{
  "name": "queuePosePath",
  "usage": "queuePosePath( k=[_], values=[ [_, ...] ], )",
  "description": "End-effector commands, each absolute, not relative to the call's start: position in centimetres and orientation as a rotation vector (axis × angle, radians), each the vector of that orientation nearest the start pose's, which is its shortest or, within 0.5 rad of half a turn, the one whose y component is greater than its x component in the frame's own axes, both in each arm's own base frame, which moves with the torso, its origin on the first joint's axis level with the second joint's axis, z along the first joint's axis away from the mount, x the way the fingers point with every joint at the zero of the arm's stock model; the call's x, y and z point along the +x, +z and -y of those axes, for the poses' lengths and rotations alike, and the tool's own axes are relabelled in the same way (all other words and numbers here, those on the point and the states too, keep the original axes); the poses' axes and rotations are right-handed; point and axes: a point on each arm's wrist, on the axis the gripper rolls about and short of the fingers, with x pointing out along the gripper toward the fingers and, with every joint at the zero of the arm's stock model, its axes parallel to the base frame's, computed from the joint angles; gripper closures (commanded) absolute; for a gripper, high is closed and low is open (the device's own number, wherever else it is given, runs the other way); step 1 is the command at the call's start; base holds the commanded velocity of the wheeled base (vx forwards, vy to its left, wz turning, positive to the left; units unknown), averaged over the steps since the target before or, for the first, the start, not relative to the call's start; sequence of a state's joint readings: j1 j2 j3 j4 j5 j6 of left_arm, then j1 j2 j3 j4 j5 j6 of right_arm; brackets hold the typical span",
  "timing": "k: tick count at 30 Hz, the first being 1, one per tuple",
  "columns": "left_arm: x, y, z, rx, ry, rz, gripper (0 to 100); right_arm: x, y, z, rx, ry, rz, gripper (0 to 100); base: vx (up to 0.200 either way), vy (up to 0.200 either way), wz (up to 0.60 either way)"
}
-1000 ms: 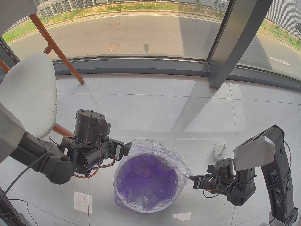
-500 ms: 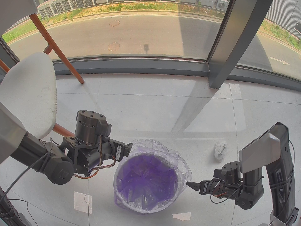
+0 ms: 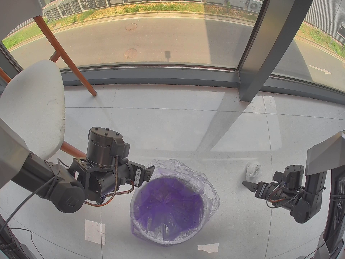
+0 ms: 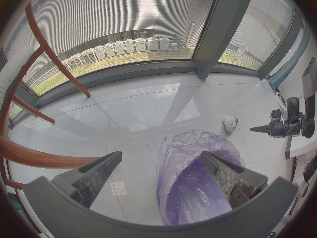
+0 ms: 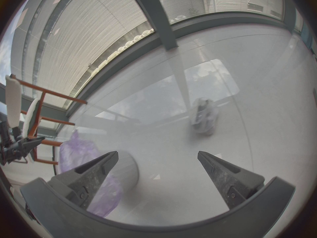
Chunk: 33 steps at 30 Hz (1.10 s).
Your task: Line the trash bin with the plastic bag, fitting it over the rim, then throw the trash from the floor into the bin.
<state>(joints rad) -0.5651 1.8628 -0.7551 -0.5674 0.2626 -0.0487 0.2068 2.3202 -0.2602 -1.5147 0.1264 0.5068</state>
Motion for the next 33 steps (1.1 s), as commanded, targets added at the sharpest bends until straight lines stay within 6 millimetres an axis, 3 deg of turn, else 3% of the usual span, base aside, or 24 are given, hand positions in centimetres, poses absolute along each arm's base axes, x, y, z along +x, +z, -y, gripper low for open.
queuePosePath(
  k=[1,6,10,15,24,33],
  values=[
    [27.1,11.2,16.6,0.172,-0.287,-0.504,0,29.8,-1.9,-3.1,0.474,0.087,-0.571,0,0.000,0.000,0.00],
    [27.1,11.2,16.7,0.172,-0.288,-0.504,0,33.1,-1.9,-0.9,0.408,0.024,-0.622,0,0.000,0.000,0.00],
    [26.9,11.3,16.9,0.172,-0.297,-0.502,0,34.5,-2.0,-0.7,0.351,0.022,-0.649,0,0.000,0.000,0.00],
    [26.9,11.3,16.9,0.172,-0.298,-0.504,0,37.0,-4.6,-0.8,0.294,0.001,-0.667,0,0.000,0.000,0.00],
    [26.6,11.4,16.7,0.172,-0.295,-0.503,0,38.0,-7.4,-1.0,0.238,0.005,-0.700,0,0.000,0.000,0.00],
    [26.6,11.3,16.7,0.174,-0.297,-0.505,0,39.8,-7.1,-1.3,0.234,0.008,-0.707,0,0.000,0.000,0.00]
  ],
)
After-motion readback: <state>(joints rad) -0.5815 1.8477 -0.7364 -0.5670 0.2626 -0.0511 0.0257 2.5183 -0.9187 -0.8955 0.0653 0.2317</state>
